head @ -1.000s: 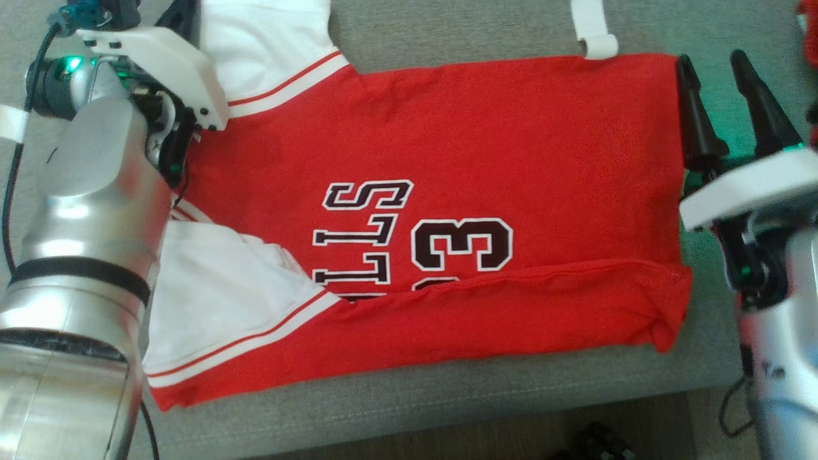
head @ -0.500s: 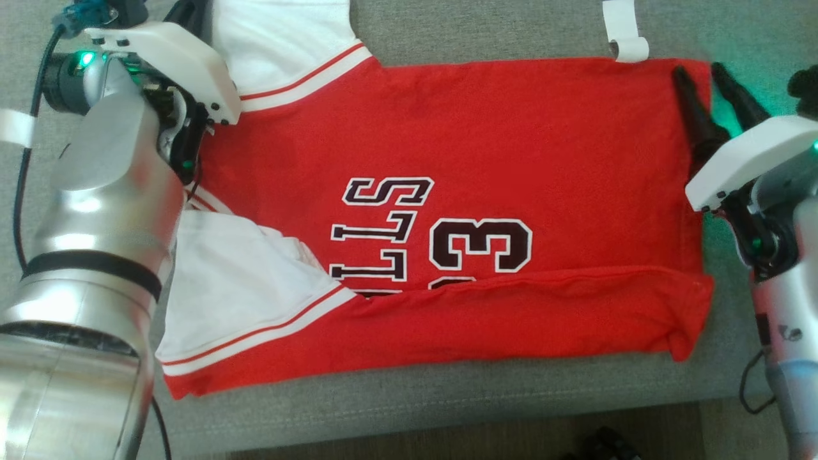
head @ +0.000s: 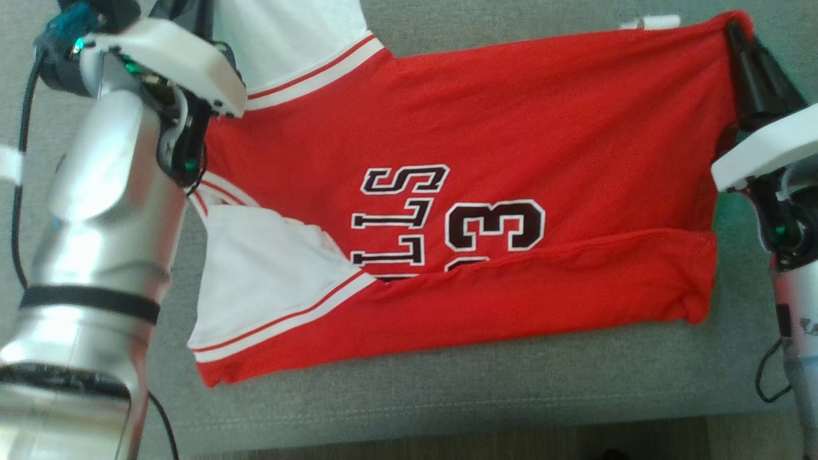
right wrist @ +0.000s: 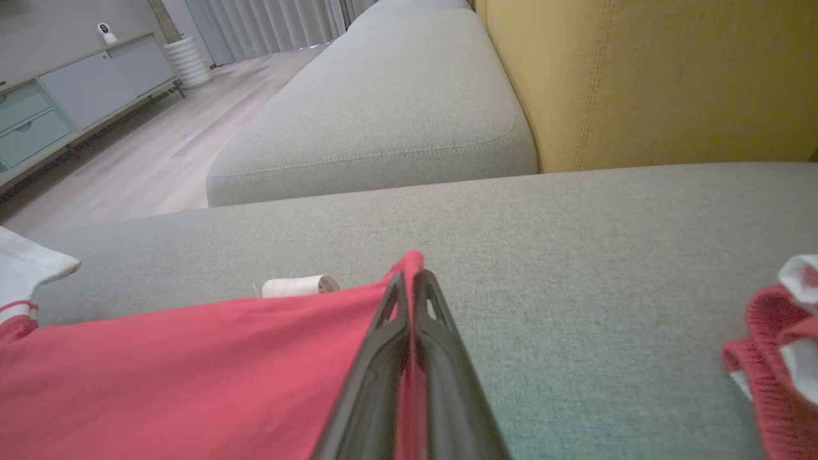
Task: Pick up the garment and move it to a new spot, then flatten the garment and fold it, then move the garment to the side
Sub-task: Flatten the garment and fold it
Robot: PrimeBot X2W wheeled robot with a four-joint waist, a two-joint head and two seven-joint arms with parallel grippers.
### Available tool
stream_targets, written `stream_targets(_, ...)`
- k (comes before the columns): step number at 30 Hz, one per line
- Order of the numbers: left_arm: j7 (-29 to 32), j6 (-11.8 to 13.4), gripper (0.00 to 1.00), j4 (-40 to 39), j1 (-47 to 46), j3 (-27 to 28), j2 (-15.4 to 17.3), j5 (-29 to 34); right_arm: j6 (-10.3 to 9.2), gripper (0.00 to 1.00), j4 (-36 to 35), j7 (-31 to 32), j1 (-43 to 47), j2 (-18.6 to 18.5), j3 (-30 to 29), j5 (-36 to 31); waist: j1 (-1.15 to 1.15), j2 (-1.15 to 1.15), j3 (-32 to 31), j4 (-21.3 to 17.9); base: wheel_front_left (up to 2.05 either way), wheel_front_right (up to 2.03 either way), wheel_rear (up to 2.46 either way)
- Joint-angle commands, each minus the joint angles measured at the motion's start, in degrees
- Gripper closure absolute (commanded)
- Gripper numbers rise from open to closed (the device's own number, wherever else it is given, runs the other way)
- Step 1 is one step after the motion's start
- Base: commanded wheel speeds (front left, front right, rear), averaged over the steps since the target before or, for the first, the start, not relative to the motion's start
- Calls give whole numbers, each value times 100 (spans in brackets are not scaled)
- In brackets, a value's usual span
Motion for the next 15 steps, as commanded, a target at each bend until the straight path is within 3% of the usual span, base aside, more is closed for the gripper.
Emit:
stream_targets(1, -68, 17, 100, -446, 72, 213, 283, 88, -4, 100, -247, -78, -35, -130, -31, -1, 0, 0, -52, 38, 0, 0, 0)
stream_targets(9, -69, 74, 100, -1805, 956, 335, 421, 273, -4, 100, -248, -47, 217, -139, -73, 104, 0, 0, -275, 103, 0, 0, 0)
stream_targets(15, -69, 306, 100, -3093, 2096, 533, 536, 240, -4, 100, -177, -120, 650, -126, -16, 244, 0, 0, -474, 127, 0, 0, 0)
